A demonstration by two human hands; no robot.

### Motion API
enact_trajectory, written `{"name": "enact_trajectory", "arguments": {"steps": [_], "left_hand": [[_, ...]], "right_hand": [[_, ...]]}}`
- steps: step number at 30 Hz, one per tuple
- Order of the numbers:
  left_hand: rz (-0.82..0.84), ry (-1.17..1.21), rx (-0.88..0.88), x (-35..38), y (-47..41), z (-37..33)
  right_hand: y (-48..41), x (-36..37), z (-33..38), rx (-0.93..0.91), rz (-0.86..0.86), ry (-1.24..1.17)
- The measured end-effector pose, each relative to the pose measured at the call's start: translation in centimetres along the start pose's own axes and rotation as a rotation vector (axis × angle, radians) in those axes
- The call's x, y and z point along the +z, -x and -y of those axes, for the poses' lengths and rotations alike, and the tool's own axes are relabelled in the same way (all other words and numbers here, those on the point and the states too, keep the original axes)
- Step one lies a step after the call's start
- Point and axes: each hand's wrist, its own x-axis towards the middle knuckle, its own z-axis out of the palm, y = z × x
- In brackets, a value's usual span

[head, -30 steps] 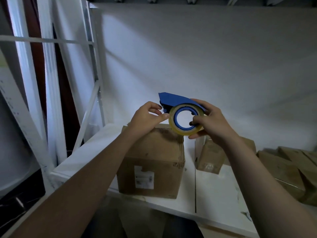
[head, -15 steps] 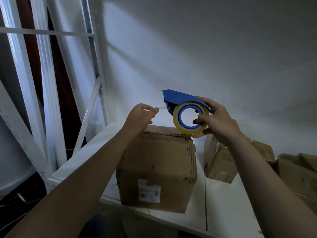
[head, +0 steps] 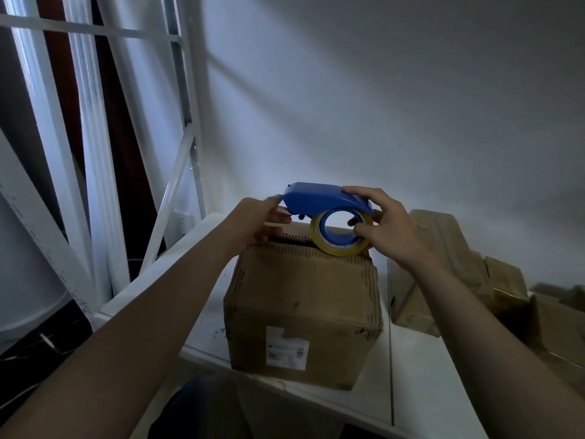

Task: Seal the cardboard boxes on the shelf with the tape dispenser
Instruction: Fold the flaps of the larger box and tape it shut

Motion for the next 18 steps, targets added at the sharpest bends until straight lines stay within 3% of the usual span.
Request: {"name": "enact_trajectory", "arguments": {"steps": [8, 13, 18], "left_hand": [[-0.071, -0.384, 0.017, 0.2, -1.3, 2.3], [-0.080, -0.363, -0.064, 0.0, -1.0, 3.4], [-0.074, -0.356, -0.078, -1.2, -1.0, 4.0]], "right_hand": [[0.7, 0.9, -2.5, -0.088, 0.062, 0.187], [1.4, 2.2, -2.8, -0.050, 0.099, 0.233], [1.3, 3.8, -2.8, -0.033, 0.027, 0.230]]}}
